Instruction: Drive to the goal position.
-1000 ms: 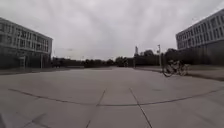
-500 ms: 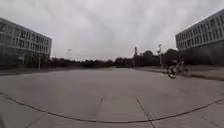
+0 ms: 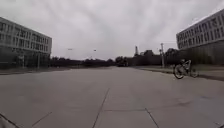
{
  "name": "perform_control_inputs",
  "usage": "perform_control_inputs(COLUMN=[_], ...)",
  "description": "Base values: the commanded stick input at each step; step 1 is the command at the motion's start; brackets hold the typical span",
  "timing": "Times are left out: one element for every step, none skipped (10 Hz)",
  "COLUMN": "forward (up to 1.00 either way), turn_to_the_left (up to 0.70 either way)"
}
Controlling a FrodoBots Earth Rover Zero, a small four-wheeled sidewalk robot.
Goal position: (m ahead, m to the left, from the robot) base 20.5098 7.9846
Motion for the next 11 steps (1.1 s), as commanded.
perform_control_inputs(forward=[1.0, 1.0, 1.0, 1.0, 1.0, 1.0, 1.0, 1.0, 1.0, 1.0, 1.0], turn_to_the_left=[0.0, 0.0, 0.0, 0.0, 0.0, 0.0, 0.0, 0.0, 0.0, 0.0, -0.03])
